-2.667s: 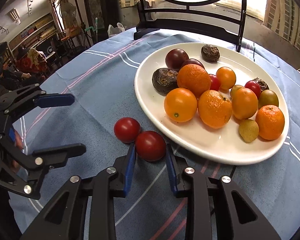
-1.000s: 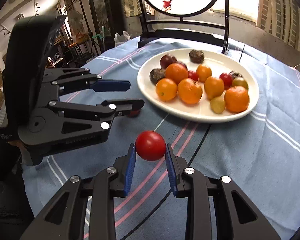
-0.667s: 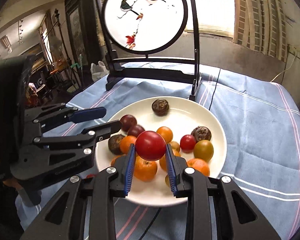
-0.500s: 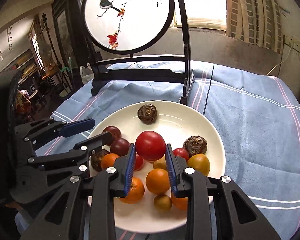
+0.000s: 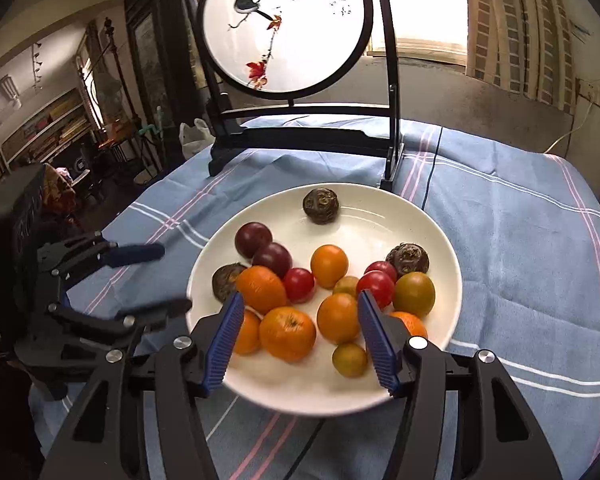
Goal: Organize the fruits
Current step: 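Carry the tomato onto the plate and open the right gripper while the left gripper grasps the last tomato, then lower the last red tomato onto the plate and open the left gripper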
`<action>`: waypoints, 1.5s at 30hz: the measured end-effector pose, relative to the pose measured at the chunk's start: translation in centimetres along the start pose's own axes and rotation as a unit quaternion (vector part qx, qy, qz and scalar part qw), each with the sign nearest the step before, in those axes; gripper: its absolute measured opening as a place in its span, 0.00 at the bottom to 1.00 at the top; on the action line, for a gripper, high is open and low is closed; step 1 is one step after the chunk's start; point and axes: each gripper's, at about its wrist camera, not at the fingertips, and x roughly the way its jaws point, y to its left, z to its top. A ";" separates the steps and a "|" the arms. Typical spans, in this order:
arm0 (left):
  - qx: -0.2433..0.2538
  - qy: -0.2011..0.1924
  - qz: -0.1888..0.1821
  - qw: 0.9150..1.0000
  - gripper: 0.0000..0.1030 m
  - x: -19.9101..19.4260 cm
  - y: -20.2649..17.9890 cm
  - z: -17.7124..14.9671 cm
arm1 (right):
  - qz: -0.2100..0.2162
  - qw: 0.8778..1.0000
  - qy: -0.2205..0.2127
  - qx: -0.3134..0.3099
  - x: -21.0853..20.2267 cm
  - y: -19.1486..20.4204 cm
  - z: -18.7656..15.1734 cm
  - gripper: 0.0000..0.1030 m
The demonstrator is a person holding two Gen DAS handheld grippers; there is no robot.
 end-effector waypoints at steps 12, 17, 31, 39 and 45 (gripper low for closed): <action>0.034 0.066 -0.020 0.997 0.27 3.2 -2.3 -3.7 | 0.028 0.999 0.023 -0.023 -0.8 3.1 -3.1 0.58; 0.054 0.017 -0.026 0.998 0.27 -0.4 -3.3 -1.5 | 0.003 0.997 0.022 -0.071 -0.6 5.0 -3.5 0.55; -0.103 0.022 0.074 0.992 0.56 7.2 0.0 9.3 | -0.030 0.993 0.021 0.114 4.5 -2.9 4.5 0.60; -0.096 0.005 0.105 0.990 0.70 6.7 0.3 8.2 | -0.020 0.991 0.024 0.132 6.0 -3.6 4.4 0.60; -0.083 -0.076 0.184 0.976 0.92 0.5 -0.2 5.9 | -0.027 0.991 -0.058 0.117 -0.7 -2.5 2.8 0.78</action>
